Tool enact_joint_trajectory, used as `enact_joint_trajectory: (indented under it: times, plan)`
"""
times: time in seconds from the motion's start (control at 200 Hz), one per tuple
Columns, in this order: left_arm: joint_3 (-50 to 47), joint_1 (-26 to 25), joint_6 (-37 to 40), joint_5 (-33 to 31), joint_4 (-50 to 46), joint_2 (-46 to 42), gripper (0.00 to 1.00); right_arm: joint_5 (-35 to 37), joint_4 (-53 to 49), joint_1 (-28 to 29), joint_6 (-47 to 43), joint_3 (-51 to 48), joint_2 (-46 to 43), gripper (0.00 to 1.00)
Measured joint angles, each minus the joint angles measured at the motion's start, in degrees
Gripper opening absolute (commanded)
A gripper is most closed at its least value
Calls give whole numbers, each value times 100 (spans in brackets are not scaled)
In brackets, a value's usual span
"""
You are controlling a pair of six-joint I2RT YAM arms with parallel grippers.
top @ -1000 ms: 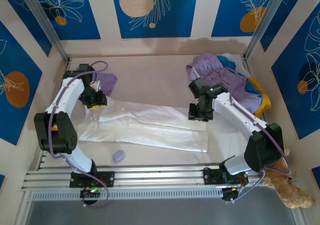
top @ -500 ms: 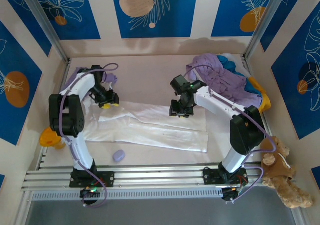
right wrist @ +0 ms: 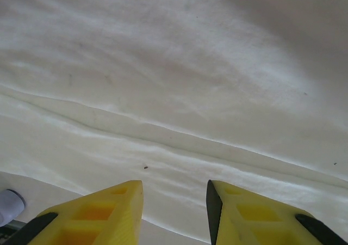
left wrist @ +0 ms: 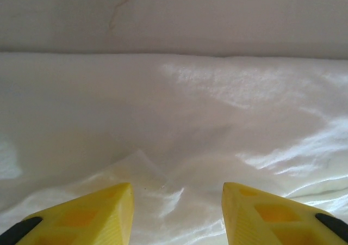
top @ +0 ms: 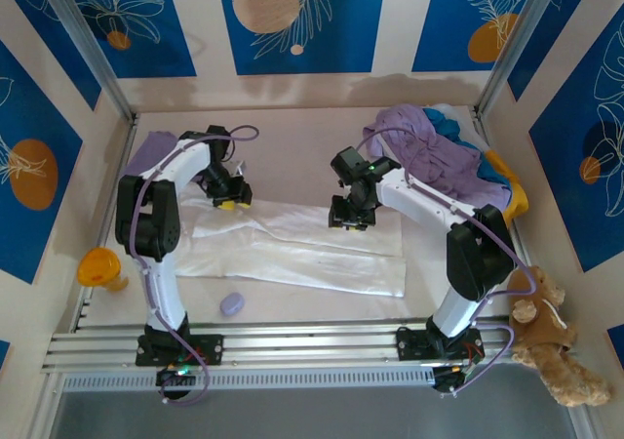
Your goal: Fold and stack the t-shirts
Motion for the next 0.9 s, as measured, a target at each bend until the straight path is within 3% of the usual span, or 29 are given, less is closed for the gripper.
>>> enact_joint_trajectory:
  times: [0.09, 0.25, 0.37, 0.6, 0.735, 0.9]
  plan:
    - [42, -48, -70, -133, 13, 39, 28, -17, 0, -28, 0, -114, -90, 38]
    - [15, -68, -173, -470, 63, 33, 27, -39, 17, -98, -2, -271, -275, 38]
    - [-125, -68, -245, -647, 168, -4, 39, -85, 37, -140, -9, -299, -345, 38]
    - [-199, -70, -459, -1161, 321, -92, 41, -157, 129, -140, -50, -341, -369, 38]
    - [-197, -70, -564, -1207, 376, -92, 28, -170, 146, -166, -63, -420, -422, 38]
    - [-203, -72, -566, -1198, 411, -92, 28, -190, 149, -205, -70, -431, -474, 38]
